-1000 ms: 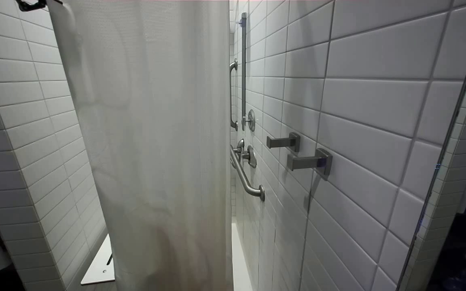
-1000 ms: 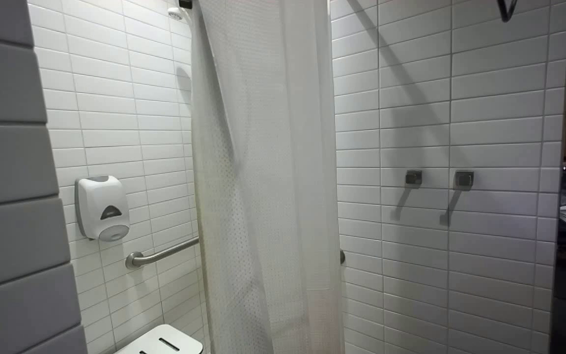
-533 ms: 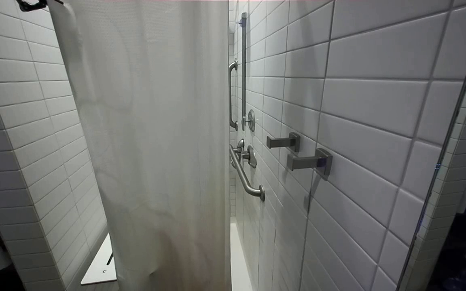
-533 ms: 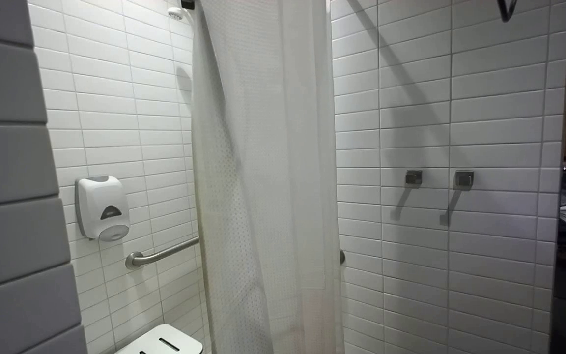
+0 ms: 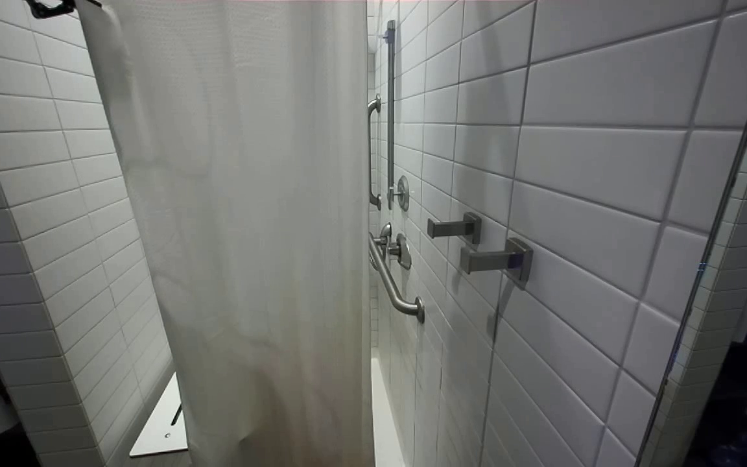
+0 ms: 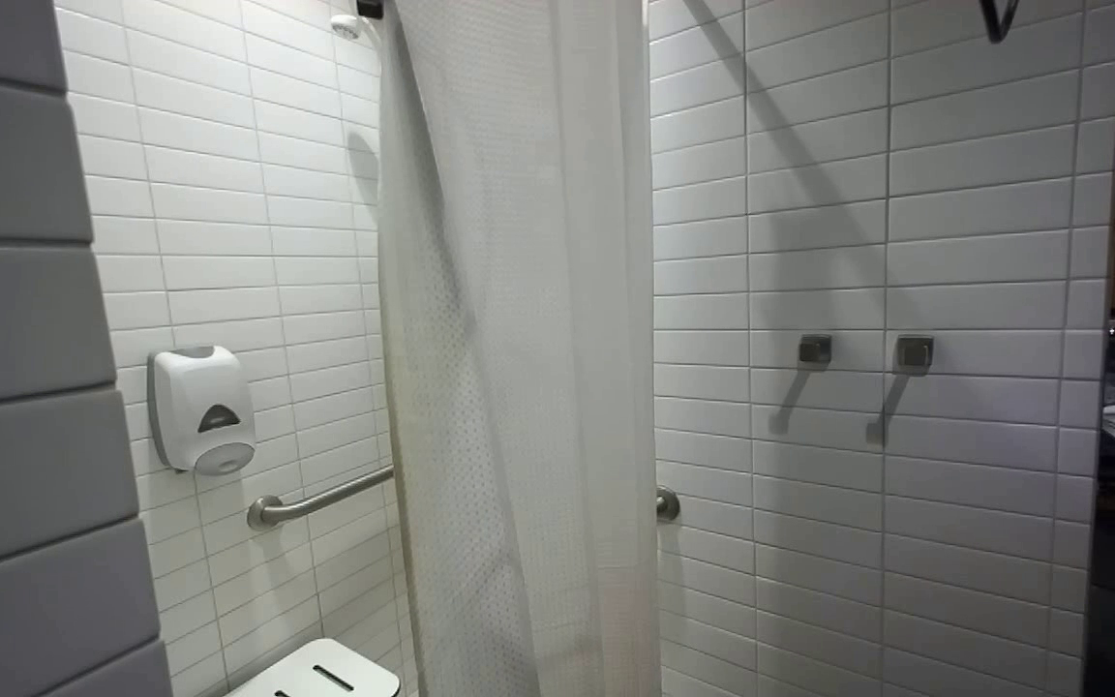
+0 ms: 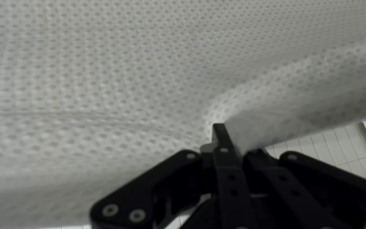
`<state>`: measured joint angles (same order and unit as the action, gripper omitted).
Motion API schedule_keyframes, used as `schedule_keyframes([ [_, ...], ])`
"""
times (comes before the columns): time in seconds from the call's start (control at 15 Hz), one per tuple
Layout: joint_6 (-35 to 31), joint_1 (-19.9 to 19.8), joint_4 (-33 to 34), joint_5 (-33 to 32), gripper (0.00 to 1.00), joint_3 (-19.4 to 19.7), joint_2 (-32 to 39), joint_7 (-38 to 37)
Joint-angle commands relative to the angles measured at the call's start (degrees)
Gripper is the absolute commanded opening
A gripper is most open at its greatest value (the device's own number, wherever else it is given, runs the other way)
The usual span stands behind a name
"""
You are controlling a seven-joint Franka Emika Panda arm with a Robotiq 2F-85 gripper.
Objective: Draw the curtain to the left.
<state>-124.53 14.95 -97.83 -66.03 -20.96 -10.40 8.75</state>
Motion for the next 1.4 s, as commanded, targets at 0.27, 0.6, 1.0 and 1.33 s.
schedule_keyframes([
  [0.27,0.32,0.64,0.32,-0.13,0.02,0.42,0.25,0.05],
  [0.6,0.33,0.64,0.32,-0.13,0.02,0.42,0.25,0.05],
  [1.0,0.26,0.58,0.98,-0.98,0.0,0.41,0.17,-0.2],
  [1.33,-0.9,1.46,2.71,-3.34,0.0,-1.1,1.91,0.14],
])
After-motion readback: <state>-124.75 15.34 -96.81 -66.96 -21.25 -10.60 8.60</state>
